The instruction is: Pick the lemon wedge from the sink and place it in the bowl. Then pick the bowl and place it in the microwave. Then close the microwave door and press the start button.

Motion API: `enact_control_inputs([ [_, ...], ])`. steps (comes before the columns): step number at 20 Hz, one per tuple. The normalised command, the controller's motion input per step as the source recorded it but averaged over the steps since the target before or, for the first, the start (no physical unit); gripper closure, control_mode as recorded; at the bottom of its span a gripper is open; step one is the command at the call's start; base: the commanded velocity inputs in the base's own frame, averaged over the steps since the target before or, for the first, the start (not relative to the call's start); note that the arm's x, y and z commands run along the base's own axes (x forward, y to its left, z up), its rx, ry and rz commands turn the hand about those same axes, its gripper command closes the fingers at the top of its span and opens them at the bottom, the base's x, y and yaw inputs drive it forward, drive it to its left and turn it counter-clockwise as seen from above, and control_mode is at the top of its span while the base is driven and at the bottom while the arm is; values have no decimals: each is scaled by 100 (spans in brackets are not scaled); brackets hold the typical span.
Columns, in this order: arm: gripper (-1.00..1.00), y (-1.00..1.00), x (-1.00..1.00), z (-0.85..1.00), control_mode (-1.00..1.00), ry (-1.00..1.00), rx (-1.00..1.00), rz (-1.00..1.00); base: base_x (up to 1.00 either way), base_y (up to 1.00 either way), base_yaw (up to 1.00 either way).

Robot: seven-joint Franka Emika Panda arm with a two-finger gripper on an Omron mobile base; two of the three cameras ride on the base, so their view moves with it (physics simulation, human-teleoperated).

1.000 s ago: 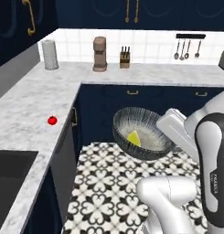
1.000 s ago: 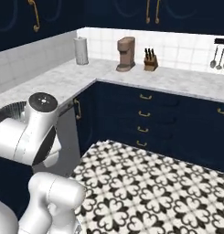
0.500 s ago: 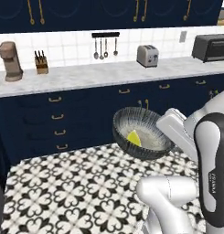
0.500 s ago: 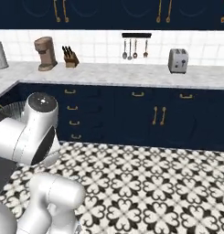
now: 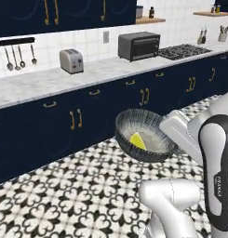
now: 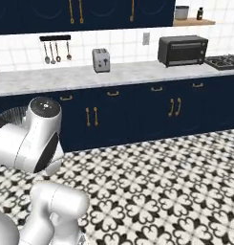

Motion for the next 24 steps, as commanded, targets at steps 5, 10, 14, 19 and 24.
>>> enact_control_inputs([
  [5, 100, 0, 0, 0, 100, 0, 0, 0, 34, -65, -57],
  [10, 100, 0, 0, 0, 100, 0, 0, 0, 40, -62, -59],
  [14, 100, 0, 0, 0, 100, 0, 0, 0, 40, -72, -56],
  [19, 100, 0, 0, 0, 100, 0, 0, 0, 39, -70, -60],
  [24, 100, 0, 0, 0, 100, 0, 0, 0, 53, -46, -66],
])
